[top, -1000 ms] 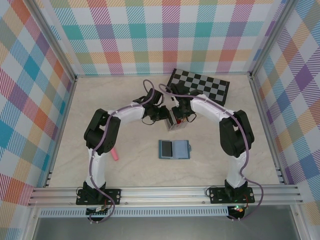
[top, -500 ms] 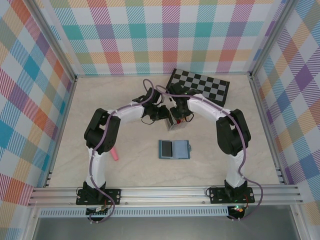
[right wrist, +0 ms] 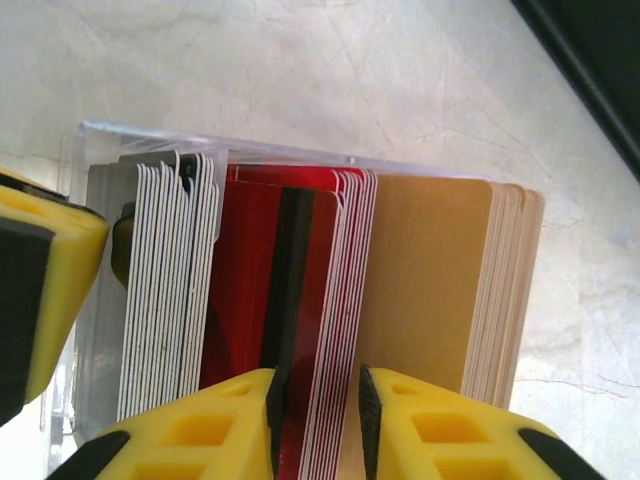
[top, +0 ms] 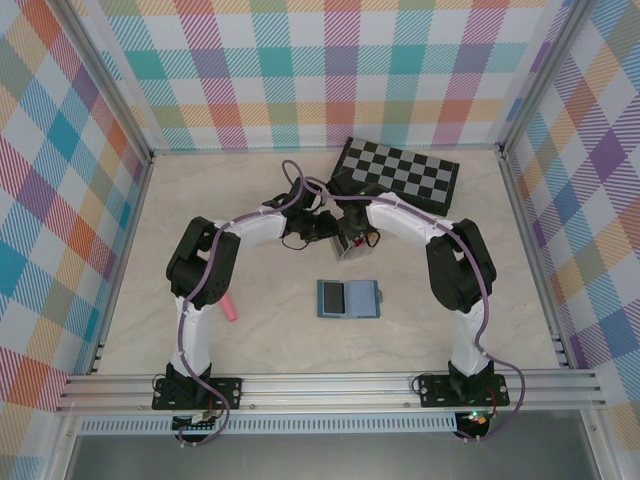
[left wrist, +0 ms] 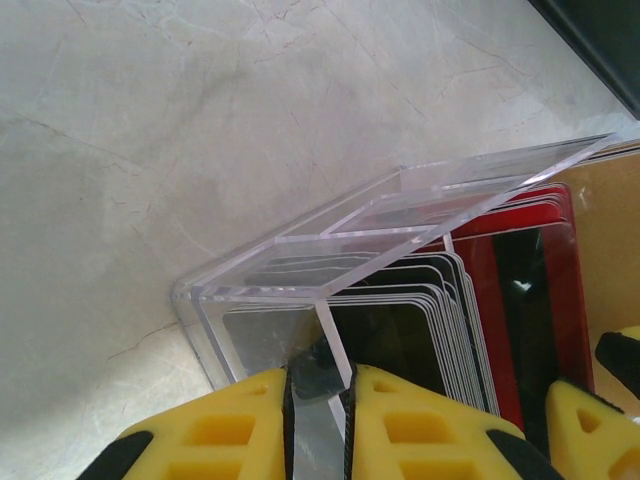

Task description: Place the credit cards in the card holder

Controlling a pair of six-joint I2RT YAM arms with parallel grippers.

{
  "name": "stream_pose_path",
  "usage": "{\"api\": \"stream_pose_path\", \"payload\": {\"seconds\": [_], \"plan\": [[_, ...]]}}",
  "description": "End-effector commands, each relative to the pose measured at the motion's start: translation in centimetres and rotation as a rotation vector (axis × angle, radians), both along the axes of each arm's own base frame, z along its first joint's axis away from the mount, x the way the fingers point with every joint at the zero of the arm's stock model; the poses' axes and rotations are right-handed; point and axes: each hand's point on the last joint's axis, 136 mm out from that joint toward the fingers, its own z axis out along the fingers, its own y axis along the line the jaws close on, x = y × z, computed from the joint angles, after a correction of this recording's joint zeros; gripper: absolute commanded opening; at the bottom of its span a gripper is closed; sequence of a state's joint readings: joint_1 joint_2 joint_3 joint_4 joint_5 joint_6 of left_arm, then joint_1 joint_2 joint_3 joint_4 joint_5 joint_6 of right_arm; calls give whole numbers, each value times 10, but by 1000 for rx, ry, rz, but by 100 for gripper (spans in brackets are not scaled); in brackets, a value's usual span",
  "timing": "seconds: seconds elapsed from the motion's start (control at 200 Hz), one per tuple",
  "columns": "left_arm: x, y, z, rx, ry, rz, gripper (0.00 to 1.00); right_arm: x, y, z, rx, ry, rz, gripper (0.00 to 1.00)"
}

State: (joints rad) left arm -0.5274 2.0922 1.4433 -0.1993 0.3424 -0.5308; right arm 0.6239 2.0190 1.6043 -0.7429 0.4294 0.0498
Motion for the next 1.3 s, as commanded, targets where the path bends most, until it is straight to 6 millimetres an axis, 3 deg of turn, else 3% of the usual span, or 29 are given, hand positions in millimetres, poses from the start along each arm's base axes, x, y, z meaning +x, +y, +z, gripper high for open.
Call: {"api": "stream_pose_path", "payload": {"seconds": [0.0,0.565,0.97,1.295], "plan": [[-38,35,-64,160,193,30,18,5,-14,20,-48,-65,-18,27],[-41,36,-66,159,199,33,18,-3,-4,20,45,-9,-19,5],[-40,34,-66,144,202,36,18,-15,16,22,301,127,-51,4],[-39,32,-65,131,202,40,18,-18,20,14,340,181,-72,7]]}}
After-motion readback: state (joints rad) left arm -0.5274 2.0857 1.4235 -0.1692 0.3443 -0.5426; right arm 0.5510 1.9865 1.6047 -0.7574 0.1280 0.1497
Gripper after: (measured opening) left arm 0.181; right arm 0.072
